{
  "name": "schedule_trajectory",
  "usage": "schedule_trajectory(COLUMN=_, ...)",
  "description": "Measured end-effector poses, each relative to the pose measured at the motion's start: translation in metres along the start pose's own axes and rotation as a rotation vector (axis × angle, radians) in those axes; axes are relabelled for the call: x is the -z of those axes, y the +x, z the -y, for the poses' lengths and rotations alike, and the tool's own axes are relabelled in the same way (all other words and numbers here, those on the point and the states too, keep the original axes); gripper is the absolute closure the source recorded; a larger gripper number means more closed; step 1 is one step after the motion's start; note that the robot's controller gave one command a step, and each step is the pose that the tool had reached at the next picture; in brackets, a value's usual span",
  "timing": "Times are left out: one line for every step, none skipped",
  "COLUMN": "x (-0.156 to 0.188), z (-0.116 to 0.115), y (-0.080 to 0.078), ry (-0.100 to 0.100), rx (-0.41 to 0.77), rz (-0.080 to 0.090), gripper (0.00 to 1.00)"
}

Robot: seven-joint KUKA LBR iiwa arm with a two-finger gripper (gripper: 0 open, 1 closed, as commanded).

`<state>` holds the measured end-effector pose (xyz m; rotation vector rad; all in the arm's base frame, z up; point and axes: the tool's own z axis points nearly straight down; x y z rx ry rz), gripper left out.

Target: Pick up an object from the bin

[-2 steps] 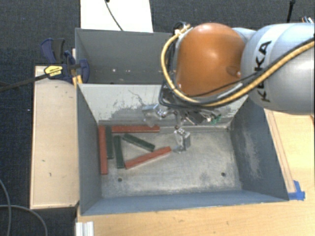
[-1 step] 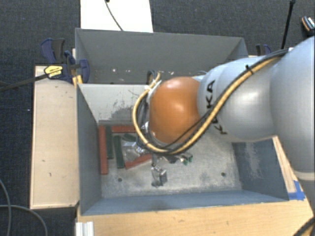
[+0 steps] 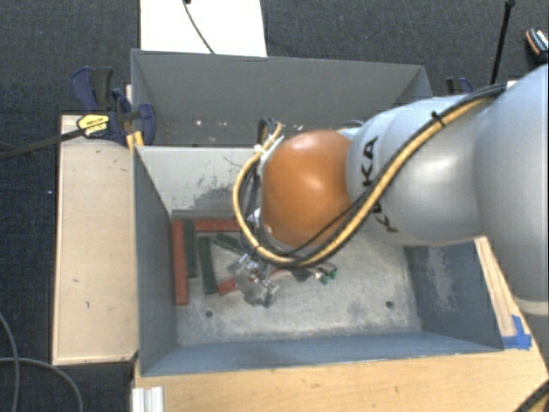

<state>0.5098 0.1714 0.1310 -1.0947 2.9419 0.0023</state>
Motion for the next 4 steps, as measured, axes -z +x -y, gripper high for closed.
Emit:
schedule_trajectory(x=0.0, z=0.0, y=0.0, ry=0.0, rx=-0.001, rz=0.0, gripper=0.0)
schedule_trajectory(x=-0.06, z=0.053, y=-0.046, ry=0.002, rx=0.176, rz=0.001, gripper=0.0)
schedule_trajectory(x=-0.058, z=0.052, y=-0.046, ry=0.0, rx=0.173, rz=0.001, gripper=1.0)
schedule_trajectory(x=0.079, z=0.039, y=-0.027, ry=0.005, rx=0.209, rz=0.007, gripper=1.0)
